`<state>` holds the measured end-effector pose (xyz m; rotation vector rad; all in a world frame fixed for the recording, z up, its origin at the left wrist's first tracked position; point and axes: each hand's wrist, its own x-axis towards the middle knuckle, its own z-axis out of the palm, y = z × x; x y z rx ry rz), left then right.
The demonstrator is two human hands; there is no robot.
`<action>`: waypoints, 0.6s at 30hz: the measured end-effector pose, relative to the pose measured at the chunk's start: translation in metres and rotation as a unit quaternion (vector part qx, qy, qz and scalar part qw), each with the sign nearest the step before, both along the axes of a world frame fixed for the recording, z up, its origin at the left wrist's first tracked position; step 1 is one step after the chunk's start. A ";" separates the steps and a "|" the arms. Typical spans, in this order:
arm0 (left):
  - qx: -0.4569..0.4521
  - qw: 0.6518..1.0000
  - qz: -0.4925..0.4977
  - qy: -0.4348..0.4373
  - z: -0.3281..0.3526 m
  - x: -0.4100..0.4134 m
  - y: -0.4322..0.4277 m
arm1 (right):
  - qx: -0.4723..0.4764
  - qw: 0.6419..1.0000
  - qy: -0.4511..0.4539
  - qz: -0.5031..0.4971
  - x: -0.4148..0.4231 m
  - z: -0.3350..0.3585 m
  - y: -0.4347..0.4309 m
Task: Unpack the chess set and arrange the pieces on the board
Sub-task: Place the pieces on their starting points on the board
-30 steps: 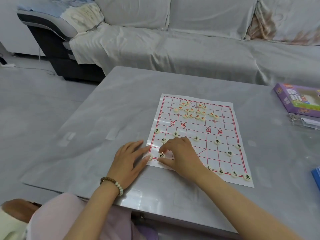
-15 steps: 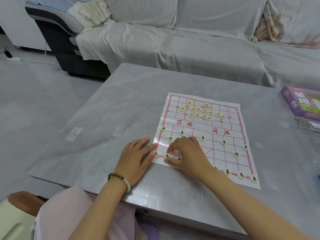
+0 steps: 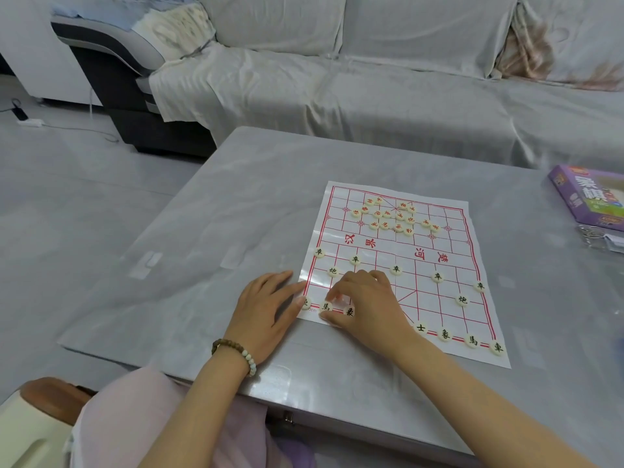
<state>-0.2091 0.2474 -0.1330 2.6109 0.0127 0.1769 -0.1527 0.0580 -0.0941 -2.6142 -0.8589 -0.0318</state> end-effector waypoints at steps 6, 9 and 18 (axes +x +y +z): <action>-0.003 1.000 -0.007 -0.016 0.002 0.000 -0.001 | 0.007 1.000 -0.006 0.005 -0.002 -0.003 -0.005; -0.016 0.999 -0.029 -0.032 0.015 0.001 -0.014 | 0.031 0.999 -0.009 -0.020 -0.001 0.001 -0.019; 0.109 0.978 -0.166 0.058 0.036 0.026 -0.084 | -0.055 0.991 0.104 -0.065 -0.002 0.006 -0.104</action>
